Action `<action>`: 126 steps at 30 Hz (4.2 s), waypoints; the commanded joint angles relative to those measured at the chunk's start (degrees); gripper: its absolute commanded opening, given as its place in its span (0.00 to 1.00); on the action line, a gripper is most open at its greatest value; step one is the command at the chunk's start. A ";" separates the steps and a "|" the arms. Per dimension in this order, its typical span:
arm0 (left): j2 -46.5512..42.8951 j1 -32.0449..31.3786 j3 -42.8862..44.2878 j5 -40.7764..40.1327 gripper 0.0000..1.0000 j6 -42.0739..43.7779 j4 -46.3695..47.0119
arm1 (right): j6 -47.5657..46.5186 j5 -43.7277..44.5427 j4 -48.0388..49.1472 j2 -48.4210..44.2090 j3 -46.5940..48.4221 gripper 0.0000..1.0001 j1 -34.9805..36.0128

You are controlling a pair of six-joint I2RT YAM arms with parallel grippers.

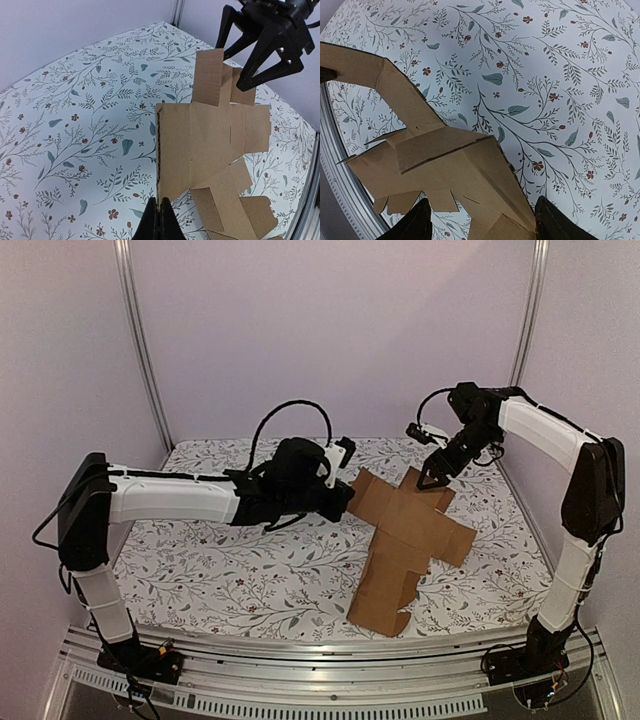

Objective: Fold the paper box

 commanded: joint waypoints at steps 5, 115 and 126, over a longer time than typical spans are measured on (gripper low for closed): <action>-4.87 -0.89 -3.22 -0.31 0.00 2.88 4.83 | -3.69 -2.02 -4.03 0.80 0.25 0.58 0.19; 21.16 1.26 -17.90 9.63 0.26 -6.81 53.29 | -12.32 49.07 29.06 -8.09 -24.74 0.23 30.40; 21.43 1.04 -18.94 9.62 0.27 -6.11 55.31 | -9.49 53.40 29.26 -3.81 -20.90 0.22 29.93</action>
